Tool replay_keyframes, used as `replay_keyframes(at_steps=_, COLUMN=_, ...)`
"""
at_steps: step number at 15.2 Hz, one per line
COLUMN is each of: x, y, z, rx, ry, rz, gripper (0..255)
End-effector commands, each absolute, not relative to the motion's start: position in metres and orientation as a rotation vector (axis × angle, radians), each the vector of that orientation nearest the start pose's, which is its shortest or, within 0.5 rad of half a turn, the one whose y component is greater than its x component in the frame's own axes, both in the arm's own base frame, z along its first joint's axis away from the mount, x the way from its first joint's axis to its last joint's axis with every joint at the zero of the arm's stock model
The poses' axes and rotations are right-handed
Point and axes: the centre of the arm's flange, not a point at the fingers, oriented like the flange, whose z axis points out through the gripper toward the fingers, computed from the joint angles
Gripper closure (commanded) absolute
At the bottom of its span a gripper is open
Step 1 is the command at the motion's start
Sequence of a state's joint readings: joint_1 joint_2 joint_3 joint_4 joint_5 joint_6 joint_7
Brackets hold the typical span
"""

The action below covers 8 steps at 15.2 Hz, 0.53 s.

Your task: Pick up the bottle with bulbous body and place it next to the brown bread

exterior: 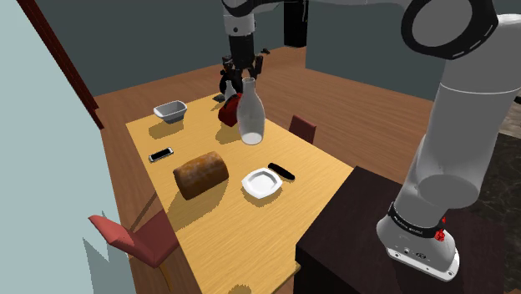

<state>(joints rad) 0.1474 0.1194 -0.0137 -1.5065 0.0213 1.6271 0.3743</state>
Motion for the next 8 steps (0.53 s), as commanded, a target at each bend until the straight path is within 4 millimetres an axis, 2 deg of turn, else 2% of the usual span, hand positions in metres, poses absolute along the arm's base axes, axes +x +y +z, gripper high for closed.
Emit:
replay_keyframes(at_steps=1, x=0.592, y=0.109, z=0.594, rx=-3.099, ry=0.379, rz=0.005, gripper=255)
replay_keyframes(at_steps=8, x=0.601, y=0.201, z=0.594, rx=-3.099, ry=0.379, rz=0.005, gripper=255)
